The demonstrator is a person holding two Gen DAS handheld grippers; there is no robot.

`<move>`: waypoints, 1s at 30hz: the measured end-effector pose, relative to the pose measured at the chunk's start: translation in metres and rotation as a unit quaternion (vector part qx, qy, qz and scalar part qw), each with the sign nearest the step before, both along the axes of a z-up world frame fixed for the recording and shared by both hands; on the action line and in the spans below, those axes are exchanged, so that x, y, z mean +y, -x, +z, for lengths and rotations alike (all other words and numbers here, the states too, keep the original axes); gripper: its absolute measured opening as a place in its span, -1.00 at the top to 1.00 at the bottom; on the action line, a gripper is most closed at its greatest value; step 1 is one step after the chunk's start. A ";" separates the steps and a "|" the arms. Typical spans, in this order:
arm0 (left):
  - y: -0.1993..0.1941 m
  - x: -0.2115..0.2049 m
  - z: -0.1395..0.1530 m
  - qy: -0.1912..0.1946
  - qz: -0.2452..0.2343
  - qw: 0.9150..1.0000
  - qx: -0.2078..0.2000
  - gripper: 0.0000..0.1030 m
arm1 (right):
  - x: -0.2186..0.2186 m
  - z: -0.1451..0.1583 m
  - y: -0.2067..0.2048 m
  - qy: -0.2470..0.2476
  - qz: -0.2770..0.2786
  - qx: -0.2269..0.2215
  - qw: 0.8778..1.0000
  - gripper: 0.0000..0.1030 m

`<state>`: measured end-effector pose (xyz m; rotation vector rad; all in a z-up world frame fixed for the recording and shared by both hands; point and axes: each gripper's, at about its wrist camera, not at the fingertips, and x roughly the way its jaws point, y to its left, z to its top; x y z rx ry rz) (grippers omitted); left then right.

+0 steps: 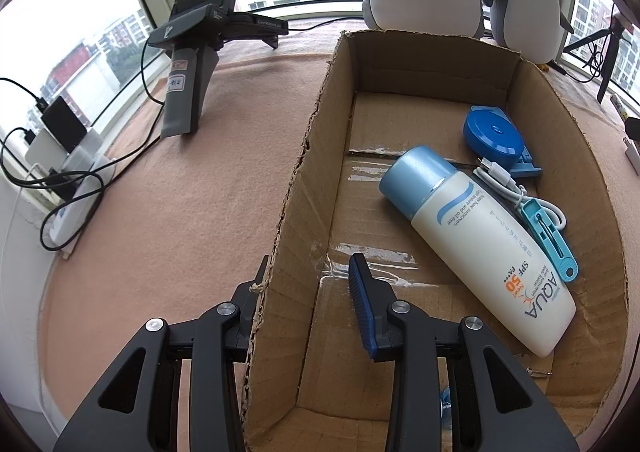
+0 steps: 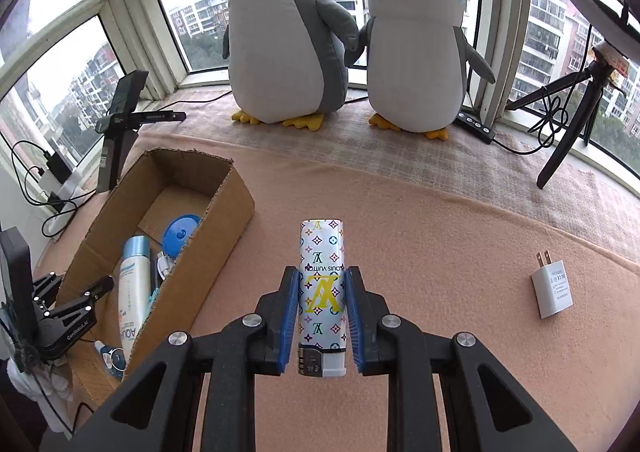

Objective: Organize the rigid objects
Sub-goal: 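Carry the lighter into the box and open the right gripper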

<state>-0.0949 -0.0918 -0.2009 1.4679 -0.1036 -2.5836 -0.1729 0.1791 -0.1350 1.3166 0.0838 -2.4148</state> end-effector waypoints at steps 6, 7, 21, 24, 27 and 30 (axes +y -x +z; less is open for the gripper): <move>0.000 -0.001 0.000 -0.001 -0.002 1.000 0.003 0.34 | -0.041 0.014 -0.010 0.015 0.038 0.008 0.999 0.60; 0.000 -0.001 0.000 -0.002 -0.002 1.000 0.003 0.34 | -0.048 0.015 -0.011 0.018 0.042 0.008 0.999 0.60; -0.001 -0.002 -0.001 -0.008 -0.003 1.000 0.005 0.34 | -0.124 0.003 -0.021 0.019 0.103 -0.011 0.994 0.60; -0.001 -0.002 -0.001 -0.009 -0.002 1.000 0.006 0.35 | -0.131 -0.002 -0.021 0.015 0.110 -0.016 0.994 0.60; -0.001 -0.003 -0.001 -0.008 -0.003 1.000 0.005 0.34 | -0.135 -0.006 -0.021 0.014 0.112 -0.020 0.993 0.60; -0.001 -0.002 -0.001 -0.009 -0.003 1.000 0.005 0.34 | -0.136 -0.008 -0.020 0.012 0.114 -0.023 0.993 0.60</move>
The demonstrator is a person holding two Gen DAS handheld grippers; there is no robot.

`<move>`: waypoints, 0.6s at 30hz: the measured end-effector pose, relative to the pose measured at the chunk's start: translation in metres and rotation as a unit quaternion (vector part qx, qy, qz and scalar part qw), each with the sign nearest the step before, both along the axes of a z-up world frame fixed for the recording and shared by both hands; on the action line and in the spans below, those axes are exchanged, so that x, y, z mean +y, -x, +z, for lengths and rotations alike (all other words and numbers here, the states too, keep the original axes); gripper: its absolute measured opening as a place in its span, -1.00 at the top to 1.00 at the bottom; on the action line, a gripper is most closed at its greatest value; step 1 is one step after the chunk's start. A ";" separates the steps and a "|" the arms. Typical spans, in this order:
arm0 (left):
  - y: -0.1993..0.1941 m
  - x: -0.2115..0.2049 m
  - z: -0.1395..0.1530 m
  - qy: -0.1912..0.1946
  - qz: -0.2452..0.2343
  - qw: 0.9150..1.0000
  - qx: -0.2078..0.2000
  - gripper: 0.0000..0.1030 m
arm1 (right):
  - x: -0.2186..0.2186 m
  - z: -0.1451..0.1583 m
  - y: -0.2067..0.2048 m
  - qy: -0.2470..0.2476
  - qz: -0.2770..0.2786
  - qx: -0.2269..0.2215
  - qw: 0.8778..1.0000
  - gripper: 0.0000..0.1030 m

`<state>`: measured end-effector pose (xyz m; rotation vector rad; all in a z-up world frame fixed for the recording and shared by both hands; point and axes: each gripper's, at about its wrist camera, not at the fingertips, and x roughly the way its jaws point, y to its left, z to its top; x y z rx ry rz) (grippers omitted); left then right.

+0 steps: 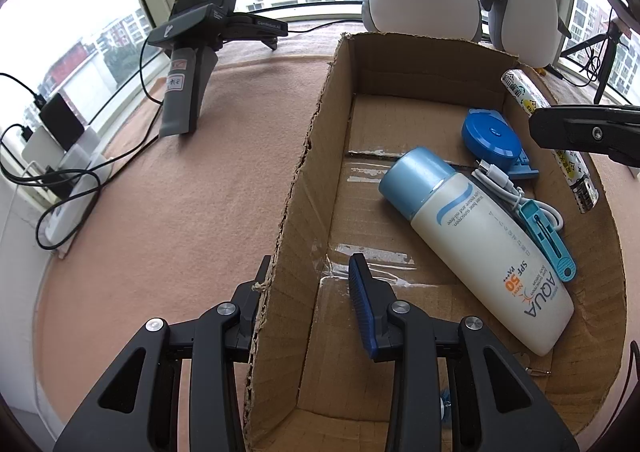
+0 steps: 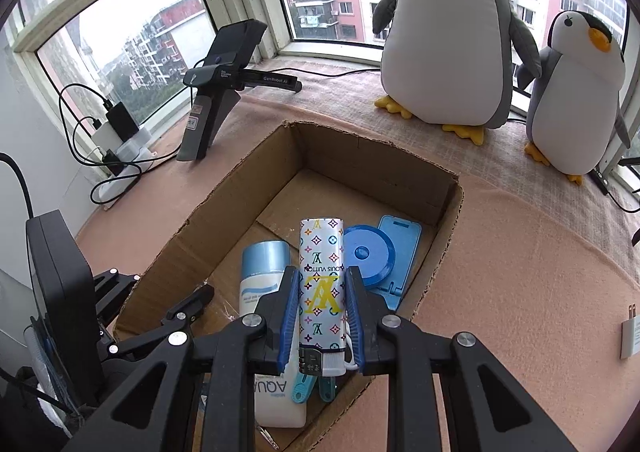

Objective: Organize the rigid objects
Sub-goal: 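Carry the lighter into the box and open the right gripper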

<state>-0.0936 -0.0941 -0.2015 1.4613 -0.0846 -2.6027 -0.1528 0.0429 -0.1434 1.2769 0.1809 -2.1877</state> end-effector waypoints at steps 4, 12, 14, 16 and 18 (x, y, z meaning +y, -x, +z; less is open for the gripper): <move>0.000 0.000 0.000 0.000 0.000 1.000 0.000 0.35 | -0.001 0.000 -0.001 -0.002 0.005 0.004 1.000 0.60; 0.000 -0.001 0.000 0.001 -0.001 1.000 0.000 0.34 | -0.001 0.004 -0.001 0.002 0.000 0.012 1.000 0.13; 0.000 -0.001 0.000 0.000 0.000 1.000 0.000 0.34 | 0.000 0.005 -0.001 0.003 -0.002 0.013 1.000 0.06; 0.000 -0.001 0.000 0.001 -0.001 1.000 0.000 0.34 | 0.000 0.005 0.000 0.002 -0.002 0.013 1.000 0.00; 0.000 -0.001 0.000 0.001 -0.001 1.000 0.000 0.34 | 0.001 0.005 0.000 0.002 -0.004 0.014 1.000 -0.02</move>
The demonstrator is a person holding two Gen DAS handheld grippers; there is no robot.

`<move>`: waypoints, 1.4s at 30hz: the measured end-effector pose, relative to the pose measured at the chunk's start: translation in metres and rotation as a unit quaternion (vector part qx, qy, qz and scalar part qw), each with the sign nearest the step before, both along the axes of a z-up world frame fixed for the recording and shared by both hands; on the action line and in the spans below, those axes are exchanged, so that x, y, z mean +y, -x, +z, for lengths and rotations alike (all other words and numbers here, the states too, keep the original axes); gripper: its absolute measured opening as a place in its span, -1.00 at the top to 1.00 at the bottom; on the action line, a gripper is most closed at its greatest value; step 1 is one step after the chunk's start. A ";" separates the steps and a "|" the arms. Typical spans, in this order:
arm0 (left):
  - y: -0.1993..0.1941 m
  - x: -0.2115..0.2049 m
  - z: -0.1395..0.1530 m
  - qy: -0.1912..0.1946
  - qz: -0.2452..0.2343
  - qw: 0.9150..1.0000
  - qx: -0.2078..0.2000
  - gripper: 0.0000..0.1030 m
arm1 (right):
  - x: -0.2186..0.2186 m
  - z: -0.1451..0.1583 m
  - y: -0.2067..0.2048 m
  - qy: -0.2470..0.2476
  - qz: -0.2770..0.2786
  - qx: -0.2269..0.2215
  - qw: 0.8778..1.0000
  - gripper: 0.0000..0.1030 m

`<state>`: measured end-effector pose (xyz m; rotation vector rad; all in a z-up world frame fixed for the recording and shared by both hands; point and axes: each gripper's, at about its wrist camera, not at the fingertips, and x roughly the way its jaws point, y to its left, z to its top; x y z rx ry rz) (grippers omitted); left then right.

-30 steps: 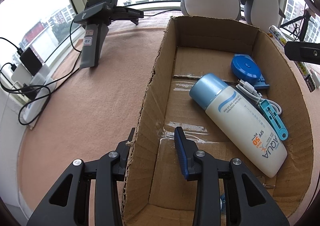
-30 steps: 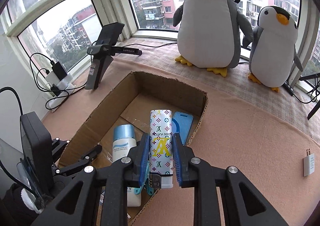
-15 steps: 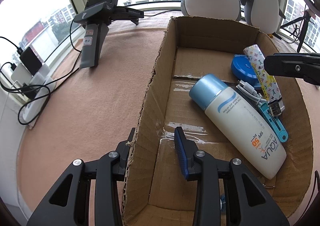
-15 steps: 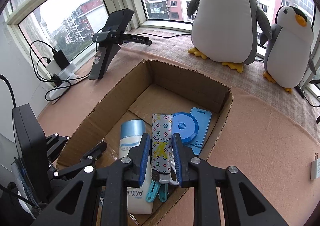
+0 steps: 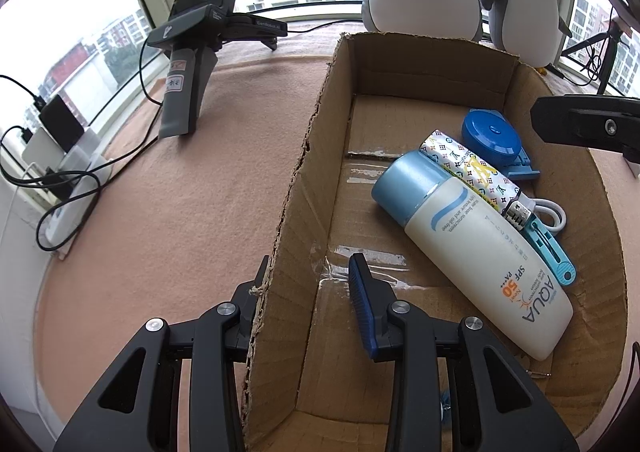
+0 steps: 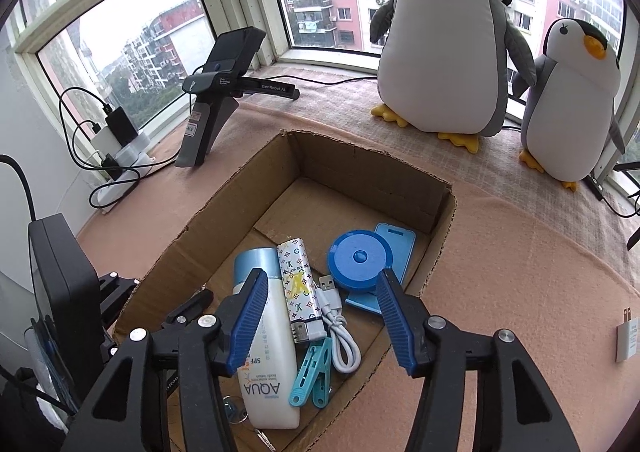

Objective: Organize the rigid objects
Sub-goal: 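Carry the lighter into the box and open the right gripper, then move the right gripper to the white USB charger and close on it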

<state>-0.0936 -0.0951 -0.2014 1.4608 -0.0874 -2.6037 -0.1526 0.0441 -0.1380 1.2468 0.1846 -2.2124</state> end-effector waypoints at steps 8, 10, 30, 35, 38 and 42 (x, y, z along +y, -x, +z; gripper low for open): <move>0.001 0.000 0.000 0.001 -0.001 1.000 -0.001 0.34 | 0.010 0.004 0.001 0.004 -0.010 0.003 1.000 -0.03; 0.002 0.000 -0.001 0.002 -0.001 1.000 -0.001 0.34 | 0.014 0.006 0.002 0.003 -0.014 0.006 1.000 -0.04; 0.003 -0.001 0.000 0.007 -0.001 1.000 -0.003 0.34 | 0.133 0.003 0.026 -0.007 -0.122 0.018 0.992 -0.05; 0.002 -0.001 0.000 0.009 -0.004 1.000 -0.004 0.34 | 0.179 -0.006 0.035 -0.020 -0.160 0.013 0.987 -0.06; 0.002 -0.002 0.000 0.011 -0.004 1.000 -0.005 0.34 | 0.204 -0.011 0.039 -0.034 -0.183 0.015 0.982 -0.06; 0.002 -0.002 -0.001 0.012 -0.003 1.000 -0.005 0.34 | 0.237 -0.019 0.047 -0.056 -0.214 0.017 0.975 -0.10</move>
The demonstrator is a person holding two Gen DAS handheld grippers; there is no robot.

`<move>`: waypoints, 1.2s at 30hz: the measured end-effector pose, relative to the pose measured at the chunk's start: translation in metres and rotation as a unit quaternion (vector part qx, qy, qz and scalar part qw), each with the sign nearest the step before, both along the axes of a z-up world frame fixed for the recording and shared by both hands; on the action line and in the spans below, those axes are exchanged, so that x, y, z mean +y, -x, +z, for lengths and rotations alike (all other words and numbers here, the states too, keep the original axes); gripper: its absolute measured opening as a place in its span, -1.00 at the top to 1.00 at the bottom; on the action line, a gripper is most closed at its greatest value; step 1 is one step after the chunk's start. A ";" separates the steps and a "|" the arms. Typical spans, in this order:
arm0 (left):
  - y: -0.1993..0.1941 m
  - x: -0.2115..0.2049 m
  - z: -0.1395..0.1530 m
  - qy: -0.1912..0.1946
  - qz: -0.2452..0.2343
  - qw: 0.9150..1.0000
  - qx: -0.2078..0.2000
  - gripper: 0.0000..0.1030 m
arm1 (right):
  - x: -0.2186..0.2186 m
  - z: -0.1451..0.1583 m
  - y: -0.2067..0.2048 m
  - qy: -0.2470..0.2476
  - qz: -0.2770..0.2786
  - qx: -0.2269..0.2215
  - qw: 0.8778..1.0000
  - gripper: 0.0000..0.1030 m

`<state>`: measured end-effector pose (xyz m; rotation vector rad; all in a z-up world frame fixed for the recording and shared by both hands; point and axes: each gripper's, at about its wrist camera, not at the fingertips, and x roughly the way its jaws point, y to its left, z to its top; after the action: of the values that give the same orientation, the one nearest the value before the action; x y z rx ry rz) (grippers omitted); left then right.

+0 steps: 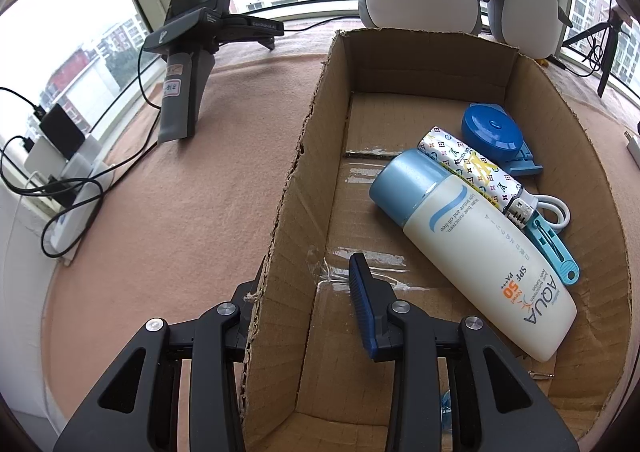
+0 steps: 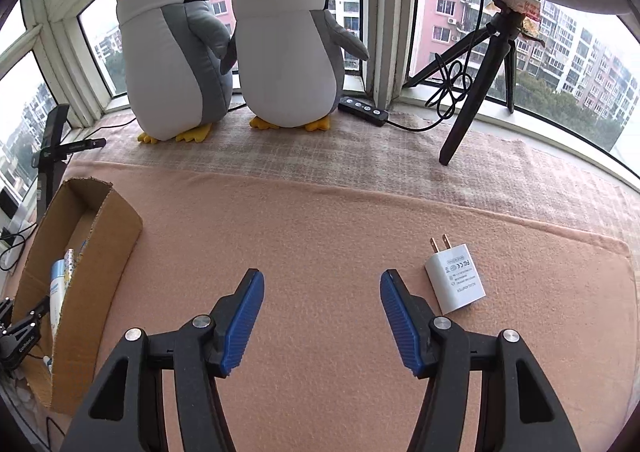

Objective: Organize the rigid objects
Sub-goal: 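Move the right gripper to the white USB charger and close on it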

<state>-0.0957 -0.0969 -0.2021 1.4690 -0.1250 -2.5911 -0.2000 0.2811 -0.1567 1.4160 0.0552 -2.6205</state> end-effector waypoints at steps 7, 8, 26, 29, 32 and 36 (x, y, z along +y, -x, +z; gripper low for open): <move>0.000 0.000 0.000 0.001 0.000 1.000 -0.001 0.34 | 0.039 -0.011 0.014 -0.022 -0.033 -0.011 0.999 -0.10; 0.000 0.000 0.000 0.001 0.001 1.000 -0.001 0.34 | 0.043 -0.012 0.017 -0.026 -0.036 -0.012 0.999 -0.10; 0.000 -0.001 0.000 0.001 0.002 1.000 -0.002 0.34 | 0.067 -0.043 0.049 -0.055 -0.049 -0.051 0.996 -0.10; 0.000 -0.001 0.000 0.001 0.002 1.000 -0.002 0.34 | 0.069 -0.046 0.052 -0.058 -0.051 -0.055 0.995 -0.10; 0.000 -0.001 0.000 0.001 0.002 1.000 -0.002 0.34 | 0.071 -0.048 0.053 -0.059 -0.052 -0.058 0.995 -0.03; 0.000 -0.001 0.000 0.001 0.002 1.000 -0.002 0.34 | 0.072 -0.050 0.054 -0.057 -0.052 -0.064 0.995 0.17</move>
<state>-0.0958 -0.0984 -0.2024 1.4716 -0.1249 -2.5846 -0.2536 0.3527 -0.2064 1.6643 0.1207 -2.6390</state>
